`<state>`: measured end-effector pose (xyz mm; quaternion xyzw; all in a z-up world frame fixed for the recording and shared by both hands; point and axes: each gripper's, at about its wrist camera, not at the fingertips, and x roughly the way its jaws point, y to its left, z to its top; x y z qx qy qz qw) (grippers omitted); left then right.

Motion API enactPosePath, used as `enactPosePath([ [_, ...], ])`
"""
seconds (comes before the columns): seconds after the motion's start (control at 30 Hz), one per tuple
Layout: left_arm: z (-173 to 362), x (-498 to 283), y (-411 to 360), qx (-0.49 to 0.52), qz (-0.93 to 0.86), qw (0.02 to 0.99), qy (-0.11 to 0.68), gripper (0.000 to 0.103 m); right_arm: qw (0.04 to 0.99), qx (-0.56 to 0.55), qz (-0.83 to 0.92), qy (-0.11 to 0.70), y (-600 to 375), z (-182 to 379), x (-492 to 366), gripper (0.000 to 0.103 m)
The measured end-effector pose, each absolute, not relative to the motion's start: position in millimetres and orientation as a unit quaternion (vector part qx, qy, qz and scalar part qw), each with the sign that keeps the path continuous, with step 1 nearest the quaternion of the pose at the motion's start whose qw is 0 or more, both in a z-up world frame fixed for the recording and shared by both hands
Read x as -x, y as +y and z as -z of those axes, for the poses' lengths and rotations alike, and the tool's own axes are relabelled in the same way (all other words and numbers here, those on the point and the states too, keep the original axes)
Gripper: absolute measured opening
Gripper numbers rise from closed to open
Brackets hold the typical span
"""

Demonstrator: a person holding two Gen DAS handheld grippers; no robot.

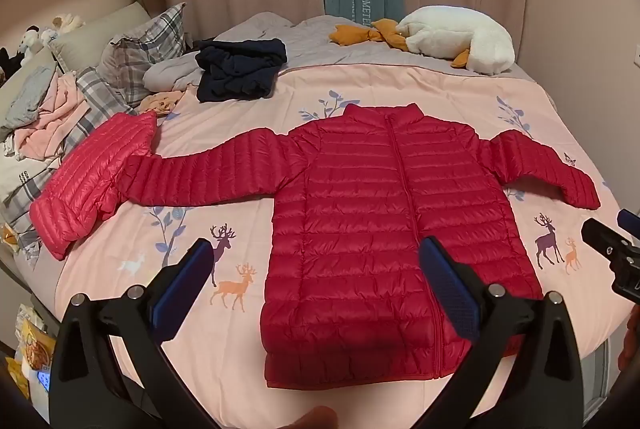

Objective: Fold large clothes

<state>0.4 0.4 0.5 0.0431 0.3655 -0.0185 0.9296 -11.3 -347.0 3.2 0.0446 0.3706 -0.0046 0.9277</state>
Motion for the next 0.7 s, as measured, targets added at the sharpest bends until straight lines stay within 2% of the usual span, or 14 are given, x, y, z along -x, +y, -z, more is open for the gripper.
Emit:
enactPosePath([
  [0.7,0.7,-1.4,-3.2,-0.044,0.017,0.931,0.363,0.102,0.928,-0.045,0.005,0.369,-348.3,-2.8,11.6,0.101],
])
